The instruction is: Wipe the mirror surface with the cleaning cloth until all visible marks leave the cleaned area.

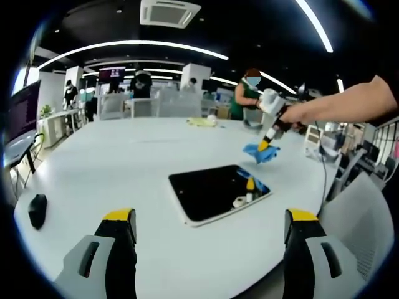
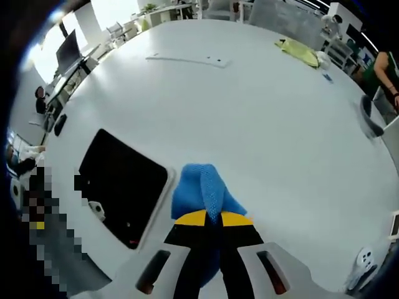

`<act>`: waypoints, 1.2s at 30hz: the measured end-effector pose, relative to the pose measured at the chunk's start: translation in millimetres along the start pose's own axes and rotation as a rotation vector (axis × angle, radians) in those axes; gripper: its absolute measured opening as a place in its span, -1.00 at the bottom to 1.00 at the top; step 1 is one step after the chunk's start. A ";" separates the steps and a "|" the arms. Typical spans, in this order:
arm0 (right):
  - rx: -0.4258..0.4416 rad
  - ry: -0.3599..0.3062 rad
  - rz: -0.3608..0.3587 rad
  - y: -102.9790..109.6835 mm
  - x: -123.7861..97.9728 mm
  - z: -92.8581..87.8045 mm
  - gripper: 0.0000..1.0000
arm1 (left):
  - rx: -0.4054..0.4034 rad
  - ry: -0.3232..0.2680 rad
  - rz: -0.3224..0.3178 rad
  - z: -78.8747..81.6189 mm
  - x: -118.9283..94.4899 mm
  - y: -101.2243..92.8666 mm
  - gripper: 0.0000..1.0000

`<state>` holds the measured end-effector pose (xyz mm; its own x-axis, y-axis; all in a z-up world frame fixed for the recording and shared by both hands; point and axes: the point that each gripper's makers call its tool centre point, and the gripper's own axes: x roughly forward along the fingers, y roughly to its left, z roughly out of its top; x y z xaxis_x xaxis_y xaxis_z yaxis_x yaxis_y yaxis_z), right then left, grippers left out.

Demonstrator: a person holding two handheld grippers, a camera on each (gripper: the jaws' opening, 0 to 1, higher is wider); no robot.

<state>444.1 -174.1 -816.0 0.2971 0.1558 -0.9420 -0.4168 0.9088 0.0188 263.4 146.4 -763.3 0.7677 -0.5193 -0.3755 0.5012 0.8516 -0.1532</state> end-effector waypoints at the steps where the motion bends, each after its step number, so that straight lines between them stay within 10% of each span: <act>1: 0.009 0.006 0.000 1.6 1.6 -1.0 -0.98 | 0.000 0.000 0.001 0.0 0.1 0.1 0.99; 36: -0.028 0.055 0.032 73.3 41.2 25.5 -0.97 | -0.018 0.022 -0.016 -4.5 0.9 -2.1 0.85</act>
<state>447.7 -91.2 -844.9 0.2356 0.1625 -0.9582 -0.4494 0.8924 0.0408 261.2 144.5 -767.5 0.7507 -0.5312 -0.3927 0.5060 0.8446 -0.1752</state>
